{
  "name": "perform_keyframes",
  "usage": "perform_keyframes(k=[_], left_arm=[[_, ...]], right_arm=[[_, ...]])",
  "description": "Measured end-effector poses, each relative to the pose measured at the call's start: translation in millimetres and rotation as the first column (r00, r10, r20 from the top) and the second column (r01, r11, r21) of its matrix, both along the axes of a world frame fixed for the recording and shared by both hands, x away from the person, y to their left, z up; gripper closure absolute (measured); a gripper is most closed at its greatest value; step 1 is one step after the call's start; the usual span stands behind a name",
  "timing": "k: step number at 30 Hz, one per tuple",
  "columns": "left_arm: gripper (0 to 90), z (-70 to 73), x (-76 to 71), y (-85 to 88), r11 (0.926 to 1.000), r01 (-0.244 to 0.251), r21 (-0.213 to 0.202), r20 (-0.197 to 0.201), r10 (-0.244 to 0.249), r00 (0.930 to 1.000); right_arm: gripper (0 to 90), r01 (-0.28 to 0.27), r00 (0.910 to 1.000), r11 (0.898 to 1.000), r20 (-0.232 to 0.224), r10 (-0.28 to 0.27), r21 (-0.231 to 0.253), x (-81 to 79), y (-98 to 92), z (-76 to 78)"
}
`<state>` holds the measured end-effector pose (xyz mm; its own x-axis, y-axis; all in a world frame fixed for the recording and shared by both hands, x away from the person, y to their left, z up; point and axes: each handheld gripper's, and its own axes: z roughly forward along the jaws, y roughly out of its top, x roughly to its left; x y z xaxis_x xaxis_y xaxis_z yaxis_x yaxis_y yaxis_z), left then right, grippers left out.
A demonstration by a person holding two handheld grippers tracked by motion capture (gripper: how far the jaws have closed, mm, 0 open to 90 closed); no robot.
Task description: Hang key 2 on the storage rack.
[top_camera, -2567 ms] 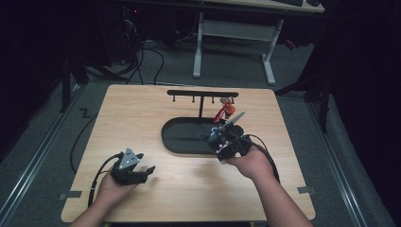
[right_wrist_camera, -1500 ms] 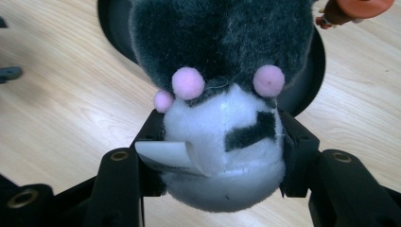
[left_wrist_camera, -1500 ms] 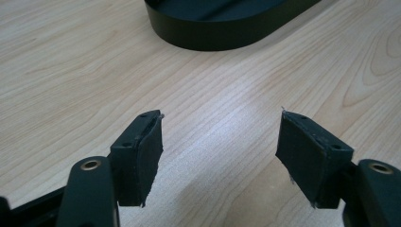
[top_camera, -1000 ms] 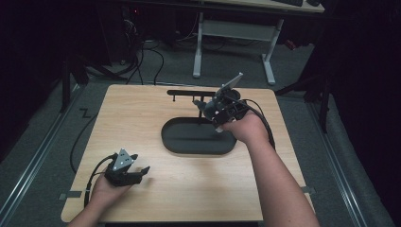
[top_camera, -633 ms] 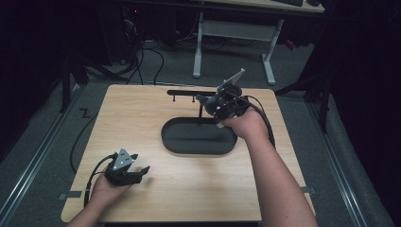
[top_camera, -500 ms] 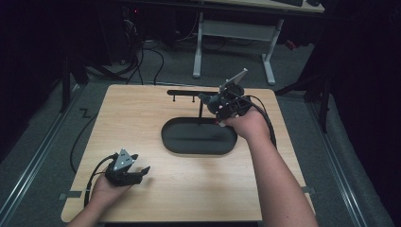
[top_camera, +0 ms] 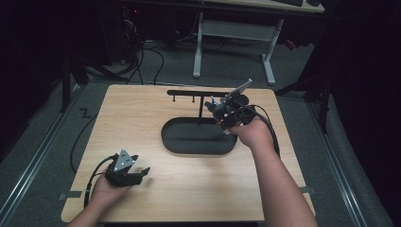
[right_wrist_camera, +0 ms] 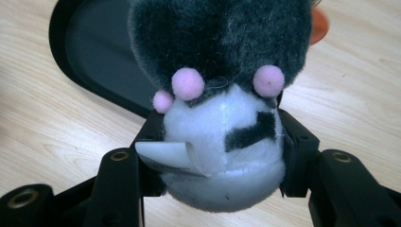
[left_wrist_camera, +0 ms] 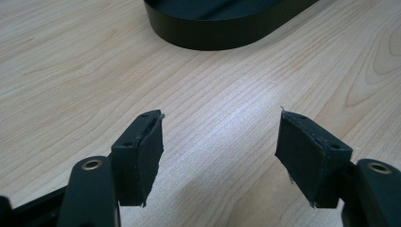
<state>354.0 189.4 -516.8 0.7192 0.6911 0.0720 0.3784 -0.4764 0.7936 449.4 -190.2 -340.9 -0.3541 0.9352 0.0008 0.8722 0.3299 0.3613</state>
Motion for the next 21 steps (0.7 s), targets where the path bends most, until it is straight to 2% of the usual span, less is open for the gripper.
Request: perform_keyframes(k=[11,21], left_arm=[[32.8,-0.9,-0.1,0.3,1.0000,-0.001,0.000,-0.004,0.001,1.0000],[32.9,-0.9,-0.6,0.0,1.0000,0.005,0.003,-0.004,-0.005,1.0000]], right_arm=[[48.0,-0.022,0.9987,1.000,-0.047,0.022,-0.004,5.6,10.1,-23.7],[47.8,-0.030,0.9973,1.000,-0.067,0.030,-0.004,15.1,20.7,-43.6]])
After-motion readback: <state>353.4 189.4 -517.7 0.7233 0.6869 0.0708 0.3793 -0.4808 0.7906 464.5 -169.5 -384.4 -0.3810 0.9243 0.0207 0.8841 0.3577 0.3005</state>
